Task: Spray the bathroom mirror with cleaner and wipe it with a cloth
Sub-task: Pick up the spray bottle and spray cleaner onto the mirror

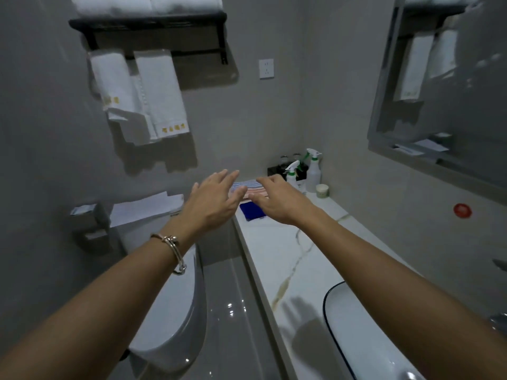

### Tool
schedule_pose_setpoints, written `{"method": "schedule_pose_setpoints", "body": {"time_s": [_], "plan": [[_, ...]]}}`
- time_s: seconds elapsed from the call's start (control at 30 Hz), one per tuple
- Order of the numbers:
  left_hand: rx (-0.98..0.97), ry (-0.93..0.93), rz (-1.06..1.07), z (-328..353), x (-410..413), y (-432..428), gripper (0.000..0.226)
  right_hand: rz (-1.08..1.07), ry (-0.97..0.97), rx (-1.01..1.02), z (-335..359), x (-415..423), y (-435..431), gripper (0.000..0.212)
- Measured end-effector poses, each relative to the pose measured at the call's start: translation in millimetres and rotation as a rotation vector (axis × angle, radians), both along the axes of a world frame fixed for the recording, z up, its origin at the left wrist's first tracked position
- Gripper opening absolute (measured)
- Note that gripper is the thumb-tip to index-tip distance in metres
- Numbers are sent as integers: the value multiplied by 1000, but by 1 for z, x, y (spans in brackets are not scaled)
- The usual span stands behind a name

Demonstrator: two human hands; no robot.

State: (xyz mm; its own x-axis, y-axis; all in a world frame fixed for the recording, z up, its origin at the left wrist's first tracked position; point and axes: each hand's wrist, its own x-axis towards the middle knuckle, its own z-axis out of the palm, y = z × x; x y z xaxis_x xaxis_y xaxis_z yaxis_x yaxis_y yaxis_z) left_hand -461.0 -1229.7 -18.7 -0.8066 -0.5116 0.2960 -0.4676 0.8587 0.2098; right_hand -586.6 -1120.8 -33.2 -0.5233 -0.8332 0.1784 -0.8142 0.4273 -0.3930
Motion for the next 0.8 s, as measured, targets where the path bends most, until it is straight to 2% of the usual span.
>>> {"method": "schedule_pose_setpoints", "body": {"time_s": [0.17, 0.4, 0.8], "plan": [[12, 8, -155, -4, -60, -20, 57, -116, 16, 38, -2, -34, -1, 58], [12, 65, -434, 3, -140, -51, 56, -421, 7, 87, 8, -86, -1, 57], [99, 68, -832, -6, -234, -74, 57, -787, -19, 144, 12, -100, -6, 59]]}}
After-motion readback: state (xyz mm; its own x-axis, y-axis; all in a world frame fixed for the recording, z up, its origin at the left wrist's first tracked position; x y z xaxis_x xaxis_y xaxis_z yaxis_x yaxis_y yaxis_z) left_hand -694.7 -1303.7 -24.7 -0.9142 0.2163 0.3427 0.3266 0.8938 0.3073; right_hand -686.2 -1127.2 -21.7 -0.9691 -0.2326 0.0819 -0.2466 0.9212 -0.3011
